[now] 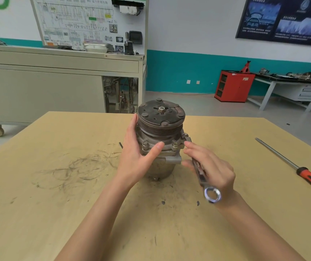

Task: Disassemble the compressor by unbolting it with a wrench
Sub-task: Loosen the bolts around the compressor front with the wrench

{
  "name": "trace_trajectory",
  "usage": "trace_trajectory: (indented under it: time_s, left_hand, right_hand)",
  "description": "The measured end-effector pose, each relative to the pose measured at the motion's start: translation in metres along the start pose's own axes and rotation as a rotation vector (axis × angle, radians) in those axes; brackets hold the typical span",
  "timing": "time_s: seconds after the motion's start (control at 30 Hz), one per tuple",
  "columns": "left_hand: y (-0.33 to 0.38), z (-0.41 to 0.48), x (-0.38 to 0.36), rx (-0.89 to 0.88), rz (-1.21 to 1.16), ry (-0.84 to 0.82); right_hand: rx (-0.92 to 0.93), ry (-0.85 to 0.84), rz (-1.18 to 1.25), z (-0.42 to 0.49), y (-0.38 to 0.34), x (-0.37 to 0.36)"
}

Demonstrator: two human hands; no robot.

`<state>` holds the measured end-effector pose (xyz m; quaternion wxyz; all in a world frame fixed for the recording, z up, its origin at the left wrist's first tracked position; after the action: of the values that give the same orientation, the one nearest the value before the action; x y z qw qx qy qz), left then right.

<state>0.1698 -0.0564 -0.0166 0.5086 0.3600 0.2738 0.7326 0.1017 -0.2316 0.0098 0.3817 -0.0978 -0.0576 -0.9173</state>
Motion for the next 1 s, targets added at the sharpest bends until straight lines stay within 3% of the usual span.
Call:
trace_trajectory:
  time_s: [0.1, 0.27, 0.4, 0.5, 0.63, 0.8, 1.0]
  left_hand:
    - [-0.001, 0.000, 0.000, 0.011, 0.011, -0.001]
    - [-0.004, 0.000, 0.000, 0.026, 0.003, -0.008]
    - [-0.005, 0.000, 0.000, 0.024, -0.007, -0.009]
    - [-0.004, 0.000, 0.000, 0.017, -0.004, -0.008]
    - [-0.004, 0.001, -0.001, 0.007, -0.002, -0.009]
    - [-0.007, 0.001, -0.001, 0.003, 0.000, -0.013]
    - [-0.010, 0.001, -0.003, -0.008, 0.006, -0.014]
  right_hand:
    - [-0.065, 0.002, 0.090, -0.004, 0.009, 0.000]
    - [-0.675, 0.064, 0.718, -0.022, 0.049, -0.004]
    - [-1.039, 0.068, 0.999, -0.020, 0.088, -0.019]
    - [-1.256, -0.038, 1.212, -0.009, 0.114, -0.040]
    - [-1.310, -0.331, 1.444, 0.011, 0.136, -0.071]
    - [-1.352, -0.686, 1.541, 0.025, 0.147, -0.109]
    - [-1.364, -0.852, 1.509, 0.028, 0.151, -0.127]
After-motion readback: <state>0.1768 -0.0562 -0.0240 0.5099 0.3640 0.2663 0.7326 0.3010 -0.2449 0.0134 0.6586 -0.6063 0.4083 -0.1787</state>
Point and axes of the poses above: each hand's wrist, its own z-axis towards the middle knuckle, its own x-axis out of the back of the hand, y = z × x, the point moved 6 cm from there along z, towards the middle knuckle, and after that the axes turned 4 degrees about -x, right-handed, at the moved point
